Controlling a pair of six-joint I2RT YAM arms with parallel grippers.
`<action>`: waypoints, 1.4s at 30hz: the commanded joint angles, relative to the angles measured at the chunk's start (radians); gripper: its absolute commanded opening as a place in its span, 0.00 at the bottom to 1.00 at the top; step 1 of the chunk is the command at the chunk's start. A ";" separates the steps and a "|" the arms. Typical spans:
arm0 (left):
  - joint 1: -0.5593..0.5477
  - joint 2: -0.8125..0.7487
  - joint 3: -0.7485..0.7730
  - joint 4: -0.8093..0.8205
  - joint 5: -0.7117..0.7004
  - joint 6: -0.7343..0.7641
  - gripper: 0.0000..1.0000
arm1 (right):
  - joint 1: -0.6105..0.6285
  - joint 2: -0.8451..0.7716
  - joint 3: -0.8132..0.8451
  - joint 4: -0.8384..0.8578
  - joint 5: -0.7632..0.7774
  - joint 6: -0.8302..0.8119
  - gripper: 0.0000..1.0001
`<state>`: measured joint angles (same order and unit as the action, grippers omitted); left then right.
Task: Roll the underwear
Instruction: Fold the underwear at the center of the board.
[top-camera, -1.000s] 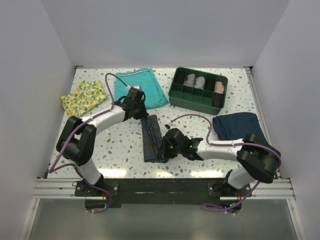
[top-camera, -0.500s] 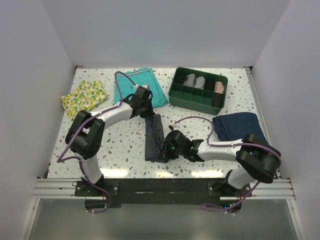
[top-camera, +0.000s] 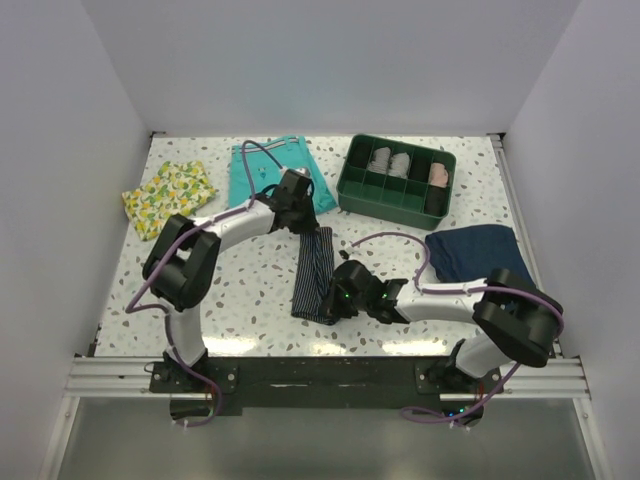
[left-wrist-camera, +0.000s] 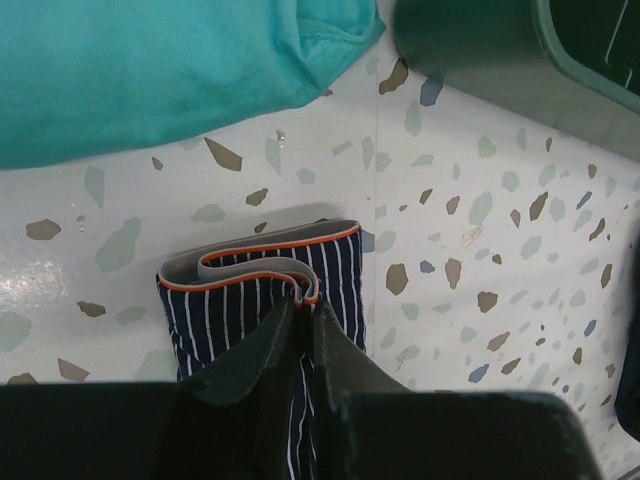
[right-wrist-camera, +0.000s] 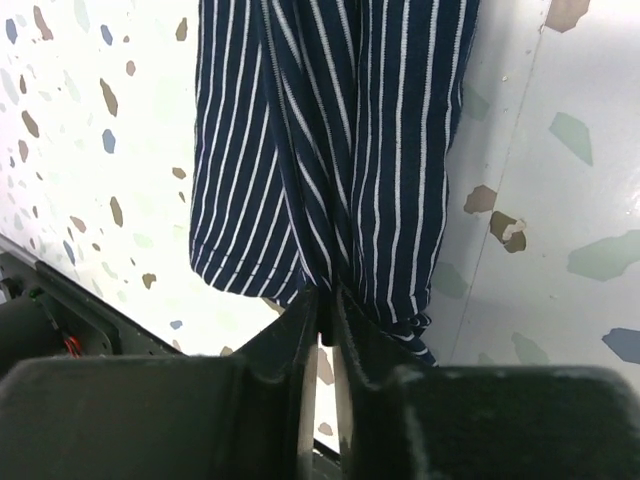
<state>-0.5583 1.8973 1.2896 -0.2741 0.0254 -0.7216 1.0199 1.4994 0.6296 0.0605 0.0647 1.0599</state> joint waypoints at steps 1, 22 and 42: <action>-0.014 0.016 0.039 0.055 0.041 0.022 0.00 | 0.002 -0.096 -0.024 0.002 0.052 -0.017 0.41; -0.032 0.046 0.088 0.035 0.059 0.054 0.00 | -0.369 -0.199 0.180 -0.317 0.189 -0.301 0.00; -0.037 0.102 0.146 0.007 0.107 0.065 0.00 | -0.515 0.410 0.513 -0.068 -0.088 -0.380 0.00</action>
<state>-0.5861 1.9881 1.3865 -0.2756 0.0952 -0.6834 0.5148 1.8820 1.0901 -0.0586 0.0109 0.7017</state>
